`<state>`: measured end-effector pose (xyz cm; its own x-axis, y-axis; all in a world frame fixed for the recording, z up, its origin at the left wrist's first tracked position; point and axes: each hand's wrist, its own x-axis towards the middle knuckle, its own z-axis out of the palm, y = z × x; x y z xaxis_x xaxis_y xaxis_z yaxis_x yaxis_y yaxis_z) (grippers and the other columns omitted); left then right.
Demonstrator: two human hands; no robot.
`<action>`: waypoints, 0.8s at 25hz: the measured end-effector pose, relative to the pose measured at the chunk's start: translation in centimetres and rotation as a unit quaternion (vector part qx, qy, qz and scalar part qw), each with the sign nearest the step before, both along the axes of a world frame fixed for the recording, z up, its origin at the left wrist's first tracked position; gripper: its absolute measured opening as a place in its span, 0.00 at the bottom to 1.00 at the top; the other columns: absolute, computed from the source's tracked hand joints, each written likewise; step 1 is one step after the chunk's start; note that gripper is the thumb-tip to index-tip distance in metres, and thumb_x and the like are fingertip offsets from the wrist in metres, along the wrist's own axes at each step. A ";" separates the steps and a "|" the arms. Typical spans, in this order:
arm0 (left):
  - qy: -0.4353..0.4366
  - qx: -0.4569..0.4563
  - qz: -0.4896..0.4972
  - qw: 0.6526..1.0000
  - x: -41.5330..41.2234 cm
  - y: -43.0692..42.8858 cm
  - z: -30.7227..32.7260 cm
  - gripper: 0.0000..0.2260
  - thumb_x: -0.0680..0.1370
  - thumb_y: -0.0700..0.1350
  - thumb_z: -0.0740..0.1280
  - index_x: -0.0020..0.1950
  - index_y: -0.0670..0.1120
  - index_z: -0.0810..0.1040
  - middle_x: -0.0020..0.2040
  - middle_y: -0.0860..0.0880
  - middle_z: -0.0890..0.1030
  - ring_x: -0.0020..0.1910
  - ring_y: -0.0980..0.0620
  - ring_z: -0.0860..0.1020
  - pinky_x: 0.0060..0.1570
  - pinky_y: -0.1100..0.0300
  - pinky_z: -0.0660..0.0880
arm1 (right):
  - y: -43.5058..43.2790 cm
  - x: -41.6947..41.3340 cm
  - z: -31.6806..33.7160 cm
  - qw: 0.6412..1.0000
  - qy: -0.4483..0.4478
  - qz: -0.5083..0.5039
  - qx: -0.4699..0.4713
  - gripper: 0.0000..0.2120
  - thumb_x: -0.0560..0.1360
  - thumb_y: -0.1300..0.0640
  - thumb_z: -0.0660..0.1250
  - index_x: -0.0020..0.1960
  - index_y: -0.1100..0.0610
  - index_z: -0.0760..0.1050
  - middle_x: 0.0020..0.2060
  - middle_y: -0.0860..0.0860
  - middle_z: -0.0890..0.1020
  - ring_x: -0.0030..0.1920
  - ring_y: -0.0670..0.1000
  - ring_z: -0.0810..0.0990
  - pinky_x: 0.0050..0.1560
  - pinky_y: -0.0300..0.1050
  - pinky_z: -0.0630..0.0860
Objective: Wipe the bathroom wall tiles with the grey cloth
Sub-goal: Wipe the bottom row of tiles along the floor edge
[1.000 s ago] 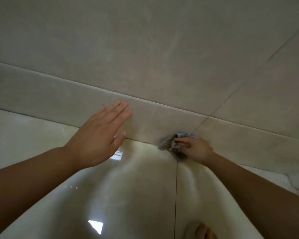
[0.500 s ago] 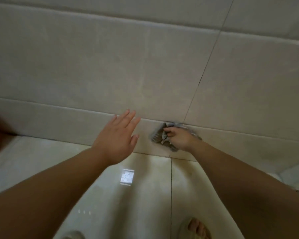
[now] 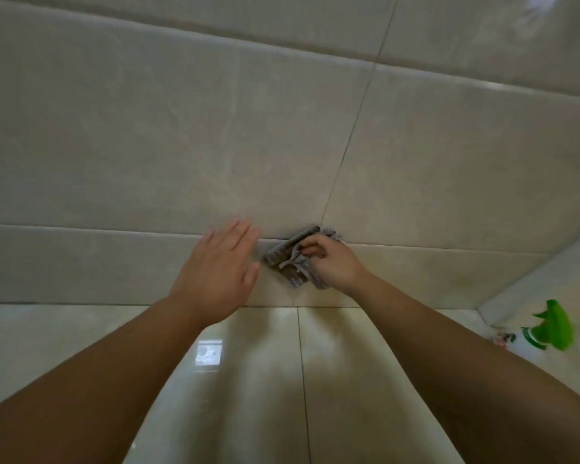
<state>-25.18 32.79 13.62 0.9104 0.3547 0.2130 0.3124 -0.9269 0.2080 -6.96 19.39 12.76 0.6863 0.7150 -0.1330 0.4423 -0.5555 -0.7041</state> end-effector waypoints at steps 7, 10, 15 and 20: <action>-0.047 0.006 0.019 0.999 3.9 -0.1 -2.3 0.24 0.77 0.55 0.54 0.67 0.45 0.75 0.61 0.45 0.79 0.59 0.44 0.77 0.59 0.48 0.73 | 1.2 3.6 -2.0 0.996 0.067 -0.017 0.064 0.12 0.72 0.54 0.63 0.37 0.41 0.83 0.36 0.41 0.85 0.44 0.41 0.84 0.57 0.48 0.78; -0.040 0.018 0.034 0.998 3.6 0.4 -3.6 0.22 0.78 0.54 0.55 0.67 0.46 0.75 0.60 0.46 0.79 0.59 0.45 0.77 0.58 0.49 0.73 | 1.7 3.7 -5.0 0.999 0.012 0.033 0.012 0.11 0.72 0.47 0.61 0.45 0.37 0.82 0.43 0.37 0.85 0.48 0.40 0.82 0.57 0.44 0.77; -0.023 0.050 0.057 0.997 2.0 0.4 -5.3 0.23 0.78 0.53 0.57 0.71 0.45 0.72 0.69 0.45 0.74 0.69 0.46 0.71 0.68 0.49 0.67 | -1.2 5.4 -9.4 0.991 -0.061 0.054 -0.102 0.13 0.76 0.50 0.62 0.56 0.41 0.81 0.55 0.44 0.83 0.54 0.49 0.80 0.54 0.41 0.75; -0.011 0.092 0.037 0.995 1.1 0.0 -5.7 0.24 0.79 0.52 0.58 0.72 0.44 0.71 0.72 0.44 0.72 0.73 0.46 0.68 0.72 0.49 0.62 | -3.9 6.1 -7.7 0.966 -0.250 0.072 0.006 0.10 0.73 0.53 0.68 0.54 0.46 0.80 0.43 0.43 0.85 0.46 0.49 0.83 0.48 0.43 0.77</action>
<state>-24.12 32.77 7.96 0.8776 0.3734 0.3007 0.3782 -0.9246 0.0445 -0.85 15.47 5.06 0.5557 0.8073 0.1986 0.8008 -0.4556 -0.3889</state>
